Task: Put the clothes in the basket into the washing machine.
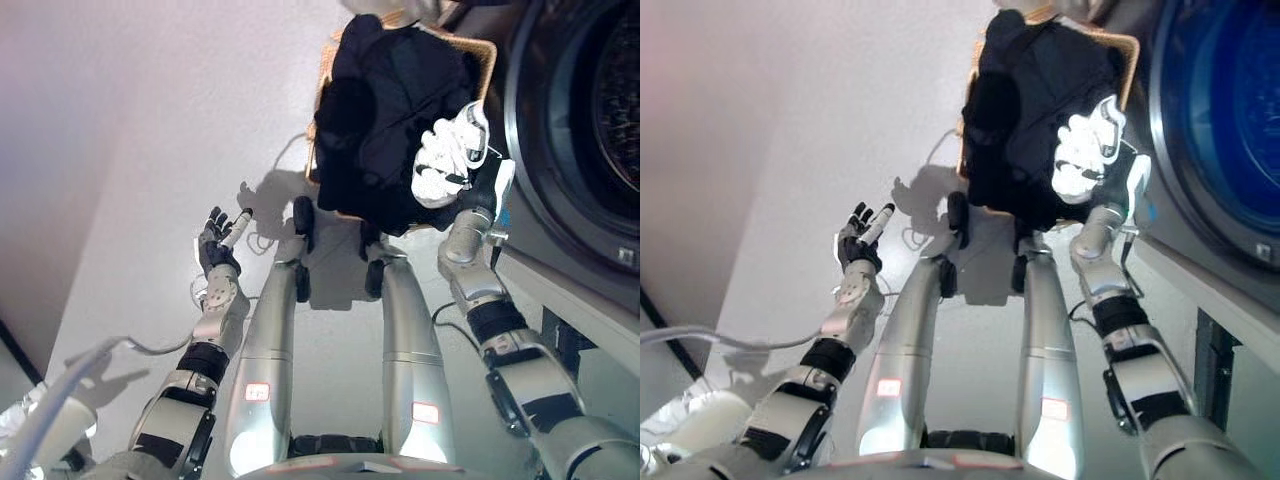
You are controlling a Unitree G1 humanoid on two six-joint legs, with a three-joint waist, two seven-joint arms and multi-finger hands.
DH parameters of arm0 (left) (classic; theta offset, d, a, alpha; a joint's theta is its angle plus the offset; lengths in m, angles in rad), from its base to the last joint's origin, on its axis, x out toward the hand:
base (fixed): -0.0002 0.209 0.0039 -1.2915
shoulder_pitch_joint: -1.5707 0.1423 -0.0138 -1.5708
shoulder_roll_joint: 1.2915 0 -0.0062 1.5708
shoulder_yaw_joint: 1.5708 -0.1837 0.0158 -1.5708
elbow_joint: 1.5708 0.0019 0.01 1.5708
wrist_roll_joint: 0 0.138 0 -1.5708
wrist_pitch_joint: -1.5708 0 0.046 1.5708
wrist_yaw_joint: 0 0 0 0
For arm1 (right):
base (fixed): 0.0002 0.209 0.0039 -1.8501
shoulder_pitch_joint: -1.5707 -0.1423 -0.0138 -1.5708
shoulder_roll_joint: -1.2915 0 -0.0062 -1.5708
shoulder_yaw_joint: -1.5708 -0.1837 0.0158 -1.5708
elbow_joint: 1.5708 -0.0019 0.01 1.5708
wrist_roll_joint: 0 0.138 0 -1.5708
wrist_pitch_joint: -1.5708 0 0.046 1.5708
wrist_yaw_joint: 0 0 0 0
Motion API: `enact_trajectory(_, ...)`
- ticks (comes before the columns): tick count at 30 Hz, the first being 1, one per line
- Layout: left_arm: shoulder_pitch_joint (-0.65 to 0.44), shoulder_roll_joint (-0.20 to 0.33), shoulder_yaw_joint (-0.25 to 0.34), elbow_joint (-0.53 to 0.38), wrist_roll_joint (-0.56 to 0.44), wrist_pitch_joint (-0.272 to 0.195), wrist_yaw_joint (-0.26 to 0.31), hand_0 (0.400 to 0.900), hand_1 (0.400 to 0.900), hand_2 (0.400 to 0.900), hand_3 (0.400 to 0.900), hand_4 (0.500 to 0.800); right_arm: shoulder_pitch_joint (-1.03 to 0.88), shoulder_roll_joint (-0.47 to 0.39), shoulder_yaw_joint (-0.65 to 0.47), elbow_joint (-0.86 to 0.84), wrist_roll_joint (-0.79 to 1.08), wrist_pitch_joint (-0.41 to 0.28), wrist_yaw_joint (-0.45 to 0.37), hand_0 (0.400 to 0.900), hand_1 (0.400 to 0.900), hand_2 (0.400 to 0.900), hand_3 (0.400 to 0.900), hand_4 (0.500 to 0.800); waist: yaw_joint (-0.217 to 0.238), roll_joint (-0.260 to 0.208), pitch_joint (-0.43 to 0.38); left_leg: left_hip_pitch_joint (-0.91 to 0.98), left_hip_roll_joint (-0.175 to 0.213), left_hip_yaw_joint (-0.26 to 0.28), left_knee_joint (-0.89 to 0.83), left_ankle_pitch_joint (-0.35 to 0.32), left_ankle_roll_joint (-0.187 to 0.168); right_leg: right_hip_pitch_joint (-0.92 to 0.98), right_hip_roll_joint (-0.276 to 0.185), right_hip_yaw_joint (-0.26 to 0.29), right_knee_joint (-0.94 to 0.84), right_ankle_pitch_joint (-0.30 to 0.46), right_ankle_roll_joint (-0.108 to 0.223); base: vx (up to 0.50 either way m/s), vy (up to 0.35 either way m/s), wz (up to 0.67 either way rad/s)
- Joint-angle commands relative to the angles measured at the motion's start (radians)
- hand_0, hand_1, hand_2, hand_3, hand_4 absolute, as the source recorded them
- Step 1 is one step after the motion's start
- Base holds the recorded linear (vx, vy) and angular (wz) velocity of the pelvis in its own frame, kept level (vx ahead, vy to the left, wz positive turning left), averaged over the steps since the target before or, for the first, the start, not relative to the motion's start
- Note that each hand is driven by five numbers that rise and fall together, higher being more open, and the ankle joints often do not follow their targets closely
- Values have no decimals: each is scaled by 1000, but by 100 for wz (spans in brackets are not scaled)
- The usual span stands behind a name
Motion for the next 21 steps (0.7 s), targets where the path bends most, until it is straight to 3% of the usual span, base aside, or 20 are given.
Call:
enact_trajectory(1, 95, 13, 30, 12, -26, -18, 31, 900, 900, 900, 900, 800, 72, 18, -99, -139, 135, -169, -20, 400, 400, 400, 400, 500, -20, -20, -75, 39, 1, -11, -2, -147, -25, 11, 15, 45, -25, -38, 81, 30, 4, -5)
enact_trajectory(5, 94, 11, 40, 28, -52, -15, 35, 900, 900, 900, 900, 800, 56, 36, -191, -156, 256, -246, -64, 400, 400, 400, 400, 500, -26, -20, -76, 67, 0, -11, -8, -154, -27, 39, 17, 47, -33, -39, 82, 21, 6, -3)
enact_trajectory(11, 85, 23, 45, 66, -83, -21, 30, 900, 900, 900, 900, 800, -145, -26, -336, 82, 485, -337, -143, 400, 400, 400, 400, 500, -6, 1, -87, 98, -5, -15, -23, -158, -30, 71, 16, 45, -54, -40, 83, 5, -1, 1)
enact_trajectory(15, 102, 27, 11, 90, -105, -15, -5, 900, 900, 900, 900, 800, -347, -145, -385, 279, 742, -381, -77, 400, 400, 400, 400, 500, 23, 19, -97, 124, -9, -13, -41, -156, -34, 91, 12, 45, -61, -42, 86, 24, -4, 3)
enact_trajectory(18, 110, 29, -13, 103, -127, -10, -35, 900, 900, 900, 900, 800, -442, -254, -357, 423, 862, -327, 6, 400, 400, 400, 400, 500, 47, 28, -97, 136, -11, -10, -41, -155, -36, 101, 9, 49, -63, -42, 88, 0, 0, 0)
enact_trajectory(19, 111, 33, -28, 117, -129, -2, -49, 900, 900, 900, 900, 800, -478, -305, -329, 488, 897, -288, 33, 631, 631, 631, 631, 639, 57, 30, -100, 140, -12, -8, -40, -154, -38, 103, 7, 48, -60, -42, 90, 0, 0, 0)
enact_trajectory(20, 107, 29, -29, 119, -131, -3, -51, 900, 900, 900, 900, 800, -492, -320, -322, 509, 912, -284, 51, 900, 900, 900, 900, 800, 59, 34, -97, 140, -11, -7, -40, -154, -38, 103, 8, 49, -60, -42, 90, 15, -4, -3)
enact_trajectory(21, 109, 27, -33, 122, -134, -1, -56, 900, 900, 900, 900, 800, -508, -344, -314, 530, 916, -278, 46, 900, 900, 900, 900, 800, 63, 38, -97, 141, -11, -6, -40, -153, -39, 103, 7, 49, -58, -42, 90, 0, 0, 0)
